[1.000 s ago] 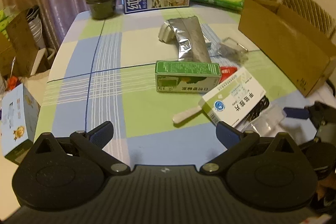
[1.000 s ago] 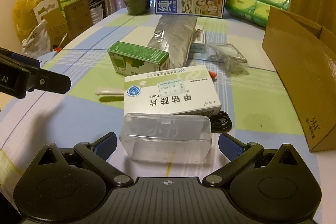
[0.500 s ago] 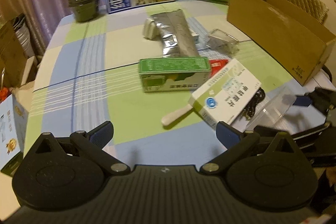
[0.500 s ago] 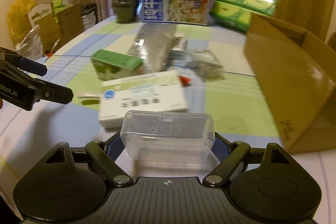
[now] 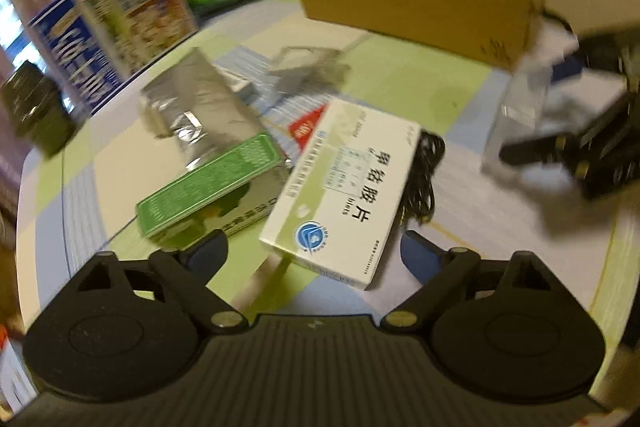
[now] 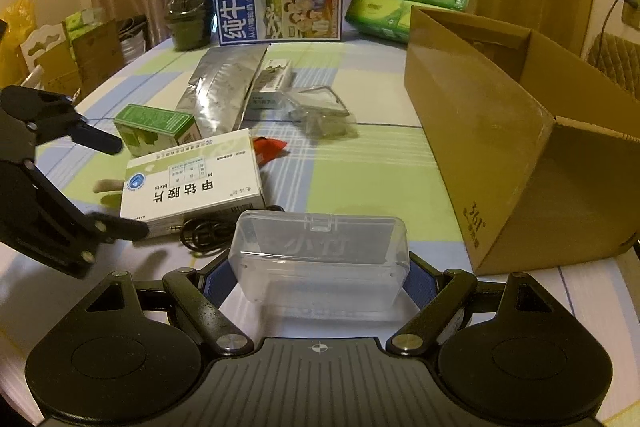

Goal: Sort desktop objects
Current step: 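Close the left tool on the white medicine box and lift it, then carry the medicine box in the left tool to the cardboard box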

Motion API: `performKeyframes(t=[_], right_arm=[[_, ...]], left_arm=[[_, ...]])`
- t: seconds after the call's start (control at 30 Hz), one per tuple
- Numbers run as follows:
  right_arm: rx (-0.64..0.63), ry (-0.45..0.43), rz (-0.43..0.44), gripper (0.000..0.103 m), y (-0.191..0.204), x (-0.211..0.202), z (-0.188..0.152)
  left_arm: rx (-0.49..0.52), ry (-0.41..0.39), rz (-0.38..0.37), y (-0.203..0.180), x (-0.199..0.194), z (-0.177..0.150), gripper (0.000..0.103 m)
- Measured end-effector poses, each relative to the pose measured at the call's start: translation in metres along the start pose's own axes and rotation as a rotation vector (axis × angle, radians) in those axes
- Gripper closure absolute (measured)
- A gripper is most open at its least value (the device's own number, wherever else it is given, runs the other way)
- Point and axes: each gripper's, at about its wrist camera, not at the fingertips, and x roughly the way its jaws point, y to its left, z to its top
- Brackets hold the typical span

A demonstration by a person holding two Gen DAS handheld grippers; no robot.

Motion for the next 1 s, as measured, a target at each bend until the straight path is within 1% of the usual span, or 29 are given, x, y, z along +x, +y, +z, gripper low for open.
performKeyframes(t=[0.03, 0.13, 0.2, 0.23, 0.3, 0.43, 0.5, 0.6, 0.63, 0.73, 0.8, 0.83, 1.0], right_arm=[[0.002, 0.001, 0.001, 0.020, 0.000, 0.001, 0.000], [-0.002, 0.007, 0.016, 0.020, -0.001, 0.002, -0.001], [-0.001, 0.007, 0.016, 0.020, -0.002, 0.001, -0.002], [0.001, 0.007, 0.016, 0.020, -0.002, 0.000, -0.001], [0.003, 0.009, 0.017, 0.020, -0.004, -0.002, -0.002], [0.015, 0.014, 0.014, 0.020, -0.007, -0.010, -0.004], [0.018, 0.019, 0.009, 0.020, -0.010, -0.016, -0.006], [0.028, 0.026, 0.004, 0.020, -0.013, -0.024, -0.011], [0.030, 0.027, 0.002, 0.020, -0.014, -0.027, -0.013], [0.040, 0.032, -0.005, 0.020, -0.019, -0.032, -0.019], [0.049, 0.033, -0.010, 0.020, -0.022, -0.033, -0.023], [0.052, 0.033, -0.012, 0.020, -0.023, -0.034, -0.024], [0.059, 0.023, -0.016, 0.020, -0.027, -0.033, -0.023]], left_arm=[[0.034, 0.011, 0.003, -0.003, 0.005, 0.001, 0.018], [0.107, 0.024, 0.010, -0.009, 0.014, 0.002, 0.020], [0.118, 0.024, 0.010, -0.011, 0.019, 0.003, 0.022], [0.120, 0.026, 0.003, -0.010, 0.021, 0.003, 0.029], [0.113, 0.032, 0.013, -0.014, 0.021, 0.002, 0.030], [0.050, 0.065, 0.030, -0.024, 0.013, -0.001, 0.032], [-0.027, 0.096, 0.033, -0.029, 0.007, -0.002, 0.033], [-0.186, 0.138, -0.002, -0.036, -0.004, -0.005, 0.035], [-0.222, 0.143, -0.011, -0.041, -0.008, -0.006, 0.035], [-0.264, 0.138, -0.013, -0.056, -0.020, -0.008, 0.036], [-0.255, 0.124, 0.002, -0.065, -0.023, -0.007, 0.030], [-0.250, 0.116, 0.016, -0.068, -0.024, -0.006, 0.024], [-0.262, 0.095, 0.040, -0.065, -0.016, 0.001, 0.023]])
